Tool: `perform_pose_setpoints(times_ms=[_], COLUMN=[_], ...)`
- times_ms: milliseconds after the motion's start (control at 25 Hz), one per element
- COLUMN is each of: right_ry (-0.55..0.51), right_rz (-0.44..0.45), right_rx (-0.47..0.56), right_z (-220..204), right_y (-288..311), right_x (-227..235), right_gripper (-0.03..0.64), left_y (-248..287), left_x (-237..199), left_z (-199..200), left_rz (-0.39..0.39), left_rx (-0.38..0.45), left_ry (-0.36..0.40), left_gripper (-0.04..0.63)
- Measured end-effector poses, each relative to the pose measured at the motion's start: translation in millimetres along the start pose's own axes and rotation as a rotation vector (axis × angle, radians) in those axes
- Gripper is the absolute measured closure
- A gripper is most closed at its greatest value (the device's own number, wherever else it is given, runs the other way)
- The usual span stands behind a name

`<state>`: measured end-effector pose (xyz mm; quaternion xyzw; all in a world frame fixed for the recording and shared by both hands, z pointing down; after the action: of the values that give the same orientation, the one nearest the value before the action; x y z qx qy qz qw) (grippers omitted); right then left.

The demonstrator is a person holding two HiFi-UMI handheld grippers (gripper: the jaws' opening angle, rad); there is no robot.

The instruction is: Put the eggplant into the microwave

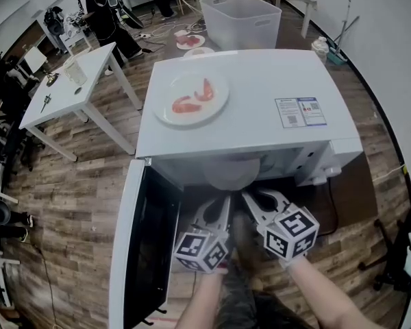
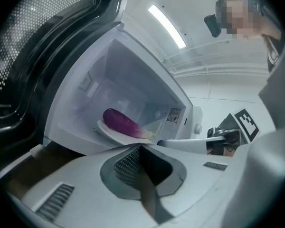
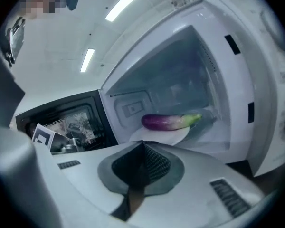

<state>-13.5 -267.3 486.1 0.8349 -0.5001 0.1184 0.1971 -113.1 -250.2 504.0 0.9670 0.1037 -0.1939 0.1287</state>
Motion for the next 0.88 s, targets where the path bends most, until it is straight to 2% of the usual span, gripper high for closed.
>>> perform_pose_setpoints(times_ms=[280, 880], right_ry=[-0.014, 0.011], right_rz=[0.002, -0.016], right_rx=[-0.062, -0.046], right_z=[-8, -3], right_y=[13, 24], right_x=[-3, 6], right_gripper=[0.615, 0.615], left_y=[5, 15], left_x=[0, -4], left_z=[0, 4], left_rz=[-0.013, -0.011], left_rx=[-0.005, -0.02], left_ry=[0.013, 0.018], left_gripper=[0.595, 0.595])
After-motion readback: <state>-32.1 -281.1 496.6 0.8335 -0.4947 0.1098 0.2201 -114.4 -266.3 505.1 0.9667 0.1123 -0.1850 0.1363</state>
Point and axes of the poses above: the fingertips, and each gripper's own axes: y forward along the fingers, x to its right, z out of its top, the point moved 5 cm from there along -y, backward along the fingers, and after that the axes turned 15 degrees about z, right-handed, at the moved point
